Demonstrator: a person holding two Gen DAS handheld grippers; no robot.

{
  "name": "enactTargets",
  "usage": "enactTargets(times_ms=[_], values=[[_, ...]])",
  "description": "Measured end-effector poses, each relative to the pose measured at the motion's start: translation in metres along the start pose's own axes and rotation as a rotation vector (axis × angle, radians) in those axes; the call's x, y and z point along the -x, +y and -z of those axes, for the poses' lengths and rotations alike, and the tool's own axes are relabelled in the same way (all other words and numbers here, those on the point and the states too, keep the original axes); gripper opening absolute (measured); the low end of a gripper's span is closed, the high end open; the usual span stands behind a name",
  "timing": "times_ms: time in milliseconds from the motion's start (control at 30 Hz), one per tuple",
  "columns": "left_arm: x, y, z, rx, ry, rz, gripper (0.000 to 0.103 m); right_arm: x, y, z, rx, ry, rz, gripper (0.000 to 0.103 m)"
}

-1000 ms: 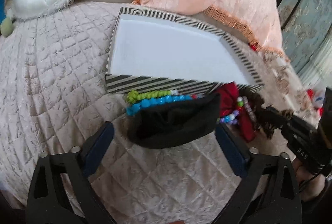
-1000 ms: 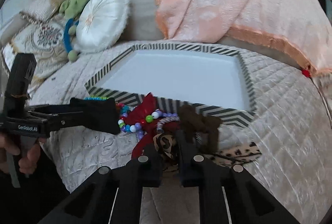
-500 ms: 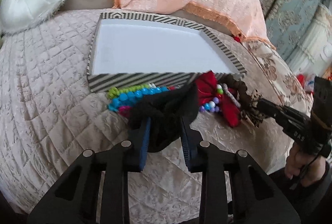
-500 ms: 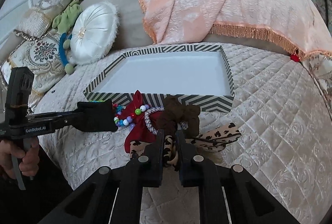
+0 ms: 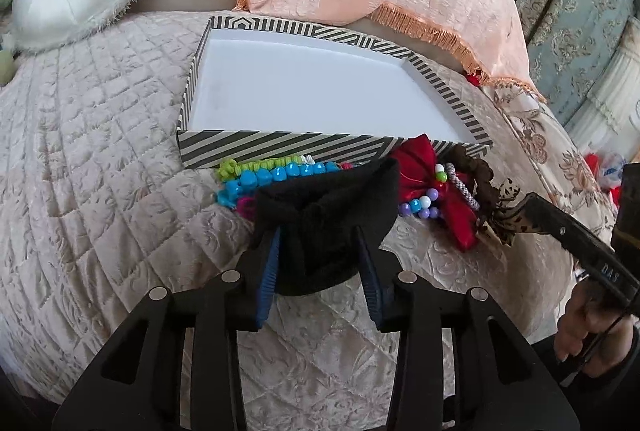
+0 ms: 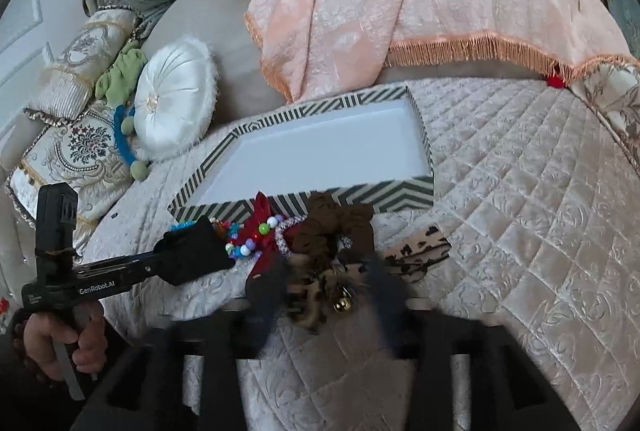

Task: Organize jewelry
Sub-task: 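Grasp the black velvet pouch with the left tool while the right tool grasps the leopard bow, then place the black pouch in the tray with the left tool while the right tool places the leopard bow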

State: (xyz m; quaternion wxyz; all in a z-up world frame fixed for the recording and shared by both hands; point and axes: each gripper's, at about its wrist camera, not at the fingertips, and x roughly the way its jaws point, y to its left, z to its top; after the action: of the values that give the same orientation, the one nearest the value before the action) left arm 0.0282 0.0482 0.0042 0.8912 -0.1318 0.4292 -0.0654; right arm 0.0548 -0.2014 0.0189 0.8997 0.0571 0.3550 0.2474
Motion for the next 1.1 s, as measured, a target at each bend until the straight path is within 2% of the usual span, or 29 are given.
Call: enactTargets(times_ms=[167,267,300,333,367,400,633,800,867,900,1000,1100], values=[[-0.002,0.001,-0.001,0.016,0.000,0.005,0.043,-0.018,0.014,0.003,0.082,0.062,0.025,0.055],[-0.002,0.001,-0.002,0.004,0.004,-0.002,0.043,-0.026,0.018,0.006,0.130,0.093,0.054,0.025],[-0.001,0.001,-0.002,-0.004,0.004,-0.007,0.040,-0.027,0.016,0.007,0.125,0.094,0.060,0.014],[0.000,0.000,-0.002,-0.012,0.003,-0.005,0.036,-0.026,0.015,0.006,0.122,0.092,0.064,0.009],[0.001,-0.001,-0.002,-0.020,0.002,-0.006,0.029,-0.024,0.014,0.006,0.124,0.081,0.073,0.007],[0.002,-0.003,-0.002,-0.032,-0.001,-0.011,0.027,-0.021,0.015,0.004,0.123,0.073,0.079,0.006],[0.001,-0.003,0.000,-0.034,0.019,-0.045,0.026,0.018,0.008,-0.007,0.058,-0.050,0.080,0.005],[0.000,-0.004,0.001,-0.035,0.027,-0.037,0.026,0.030,0.010,-0.011,0.043,-0.090,0.058,0.004],[0.003,-0.002,0.001,-0.025,0.013,-0.020,0.024,0.032,0.011,-0.012,0.049,-0.097,0.061,0.004],[0.005,-0.001,0.000,-0.020,0.004,-0.007,0.018,0.033,0.012,-0.012,0.052,-0.103,0.061,0.004],[0.012,-0.002,-0.001,-0.019,-0.023,0.027,0.015,0.033,0.013,-0.013,0.059,-0.106,0.059,0.004],[0.015,-0.006,-0.002,-0.039,-0.039,0.031,0.015,0.018,0.011,-0.009,0.067,-0.038,0.061,0.004]])
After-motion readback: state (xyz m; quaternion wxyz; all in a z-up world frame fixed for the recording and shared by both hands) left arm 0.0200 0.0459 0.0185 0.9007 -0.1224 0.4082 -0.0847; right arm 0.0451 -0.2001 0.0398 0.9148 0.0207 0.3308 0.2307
